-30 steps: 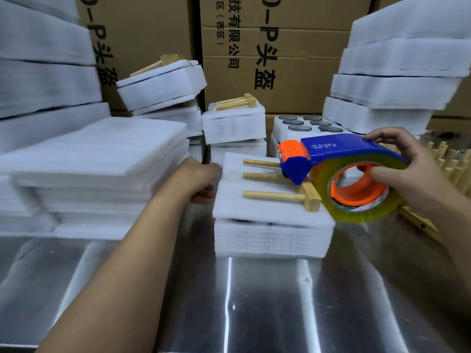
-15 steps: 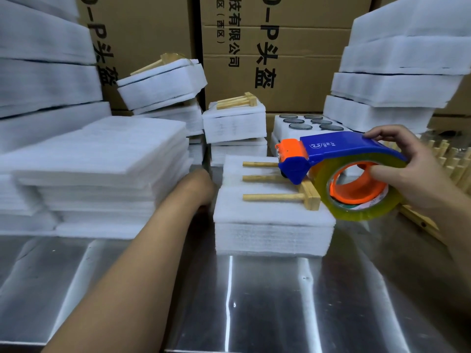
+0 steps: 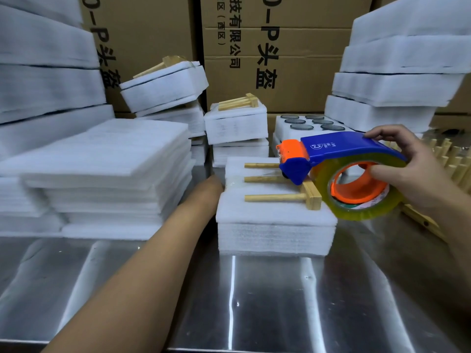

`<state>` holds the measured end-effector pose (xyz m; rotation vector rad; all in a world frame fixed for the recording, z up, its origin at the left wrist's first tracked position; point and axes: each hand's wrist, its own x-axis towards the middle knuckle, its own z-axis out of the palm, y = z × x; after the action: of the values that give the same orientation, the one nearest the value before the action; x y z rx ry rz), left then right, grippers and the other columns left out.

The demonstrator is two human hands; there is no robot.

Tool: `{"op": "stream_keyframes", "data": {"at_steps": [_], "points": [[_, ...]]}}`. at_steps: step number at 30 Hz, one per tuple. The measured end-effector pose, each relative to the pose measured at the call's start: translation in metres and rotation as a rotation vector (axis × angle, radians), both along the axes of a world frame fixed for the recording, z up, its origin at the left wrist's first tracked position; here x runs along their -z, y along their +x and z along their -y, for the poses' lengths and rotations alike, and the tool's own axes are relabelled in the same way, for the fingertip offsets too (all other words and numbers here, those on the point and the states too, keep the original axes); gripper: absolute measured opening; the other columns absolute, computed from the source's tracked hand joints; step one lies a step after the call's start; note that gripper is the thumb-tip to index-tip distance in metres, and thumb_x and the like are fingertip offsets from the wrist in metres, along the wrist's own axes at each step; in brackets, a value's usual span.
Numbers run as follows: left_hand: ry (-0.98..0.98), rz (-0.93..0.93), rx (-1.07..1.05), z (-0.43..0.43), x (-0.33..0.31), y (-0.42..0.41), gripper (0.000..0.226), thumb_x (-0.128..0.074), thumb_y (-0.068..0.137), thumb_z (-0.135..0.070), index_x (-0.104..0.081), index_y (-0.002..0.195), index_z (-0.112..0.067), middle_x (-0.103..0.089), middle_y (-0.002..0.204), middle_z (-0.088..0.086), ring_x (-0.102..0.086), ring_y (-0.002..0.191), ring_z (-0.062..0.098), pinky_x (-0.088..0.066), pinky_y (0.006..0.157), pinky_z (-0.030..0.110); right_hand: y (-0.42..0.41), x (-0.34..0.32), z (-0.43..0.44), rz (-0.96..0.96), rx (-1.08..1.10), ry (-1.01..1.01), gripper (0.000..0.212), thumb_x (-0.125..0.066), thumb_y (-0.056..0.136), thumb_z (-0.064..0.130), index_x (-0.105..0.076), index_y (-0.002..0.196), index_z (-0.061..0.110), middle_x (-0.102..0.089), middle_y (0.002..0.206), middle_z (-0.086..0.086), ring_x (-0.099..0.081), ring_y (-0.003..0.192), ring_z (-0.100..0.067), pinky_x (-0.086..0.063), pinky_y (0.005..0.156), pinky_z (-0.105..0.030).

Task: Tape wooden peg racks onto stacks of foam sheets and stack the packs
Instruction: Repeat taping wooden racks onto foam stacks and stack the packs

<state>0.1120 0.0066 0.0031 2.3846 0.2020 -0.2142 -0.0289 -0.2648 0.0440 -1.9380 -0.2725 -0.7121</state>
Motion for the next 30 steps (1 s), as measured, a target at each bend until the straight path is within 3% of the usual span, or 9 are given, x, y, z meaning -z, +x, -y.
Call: {"op": "stream_keyframes", "data": {"at_steps": [4, 6, 7, 9, 11, 13, 24, 26, 30], "points": [[-0.051, 0.063, -0.018, 0.001, 0.003, 0.0, 0.042, -0.026, 0.104, -0.015, -0.033, 0.063, -0.013, -0.029, 0.064, 0.006, -0.024, 0.053, 0.012, -0.026, 0.041, 0.019, 0.0, 0.0, 0.0, 0.005, -0.004, 0.001, 0.064, -0.057, 0.074, -0.024, -0.056, 0.093, 0.037, -0.061, 0.091, 0.026, -0.065, 0.063, -0.003, -0.051, 0.056, -0.012], [0.059, 0.108, 0.015, -0.002, 0.001, -0.007, 0.041, -0.021, 0.105, -0.022, -0.05, 0.083, -0.005, -0.037, 0.072, 0.012, -0.035, 0.059, 0.015, -0.032, 0.049, 0.015, 0.0, 0.0, 0.0, 0.002, -0.005, -0.003, 0.064, -0.058, 0.074, -0.022, -0.056, 0.093, 0.039, -0.059, 0.095, 0.022, -0.066, 0.066, -0.005, -0.053, 0.058, -0.013], [0.094, 0.125, 0.034, -0.004, 0.004, -0.008, 0.04, -0.02, 0.105, -0.024, -0.052, 0.107, 0.0, -0.047, 0.086, 0.018, -0.047, 0.074, 0.02, -0.038, 0.063, 0.012, 0.0, 0.0, 0.0, 0.0, -0.007, -0.003, 0.064, -0.058, 0.074, -0.022, -0.056, 0.093, 0.039, -0.059, 0.096, 0.021, -0.066, 0.067, -0.005, -0.053, 0.059, -0.014], [0.279, 0.158, 0.09, -0.008, 0.009, -0.022, 0.042, -0.025, 0.102, -0.028, -0.036, 0.136, -0.006, -0.041, 0.131, 0.02, -0.042, 0.119, 0.03, -0.038, 0.096, 0.032, 0.0, 0.0, 0.0, -0.004, -0.014, -0.001, 0.063, -0.058, 0.074, -0.021, -0.056, 0.094, 0.039, -0.059, 0.096, 0.021, -0.066, 0.067, -0.006, -0.054, 0.059, -0.014], [0.538, 0.202, 0.166, -0.012, 0.013, -0.034, 0.042, -0.036, 0.099, -0.028, -0.033, 0.137, -0.01, -0.028, 0.142, 0.015, -0.025, 0.132, 0.031, -0.033, 0.1, 0.039, 0.001, 0.0, 0.0, -0.009, -0.019, -0.004, 0.063, -0.058, 0.075, -0.021, -0.056, 0.093, 0.04, -0.058, 0.098, 0.021, -0.066, 0.068, -0.006, -0.054, 0.059, -0.015], [0.646, 0.215, 0.204, -0.012, 0.013, -0.032, 0.041, -0.039, 0.098, -0.027, -0.034, 0.135, -0.011, -0.027, 0.142, 0.014, -0.022, 0.132, 0.03, -0.033, 0.099, 0.037, 0.001, 0.0, 0.0, -0.014, -0.023, -0.006, 0.064, -0.059, 0.075, -0.02, -0.056, 0.092, 0.042, -0.057, 0.1, 0.02, -0.066, 0.069, -0.007, -0.054, 0.059, -0.015], [0.798, 0.249, 0.32, -0.012, 0.014, -0.026, 0.042, -0.044, 0.096, -0.028, -0.036, 0.135, -0.013, -0.028, 0.141, 0.013, -0.024, 0.133, 0.028, -0.032, 0.1, 0.035, 0.003, 0.002, 0.001, -0.043, -0.039, 0.01, 0.066, -0.059, 0.075, -0.018, -0.055, 0.09, 0.046, -0.055, 0.103, 0.019, -0.066, 0.072, -0.009, -0.055, 0.06, -0.017], [0.727, 0.209, 0.321, -0.012, 0.012, -0.023, 0.041, -0.042, 0.097, -0.027, -0.039, 0.136, -0.012, -0.032, 0.141, 0.012, -0.028, 0.132, 0.028, -0.033, 0.101, 0.037, 0.003, 0.002, 0.001, -0.047, -0.036, 0.023, 0.064, -0.059, 0.075, -0.017, -0.055, 0.09, 0.045, -0.056, 0.105, 0.016, -0.067, 0.072, -0.009, -0.055, 0.059, -0.017], [0.378, 0.226, 0.165, -0.012, 0.001, -0.021, 0.031, -0.039, 0.096, -0.011, -0.052, 0.123, -0.003, -0.052, 0.129, 0.015, -0.05, 0.117, 0.031, -0.042, 0.093, 0.035, 0.004, 0.003, 0.003, -0.049, -0.03, 0.053, 0.059, -0.06, 0.076, -0.018, -0.056, 0.092, 0.039, -0.06, 0.101, 0.015, -0.068, 0.069, -0.009, -0.056, 0.06, -0.018]]}}
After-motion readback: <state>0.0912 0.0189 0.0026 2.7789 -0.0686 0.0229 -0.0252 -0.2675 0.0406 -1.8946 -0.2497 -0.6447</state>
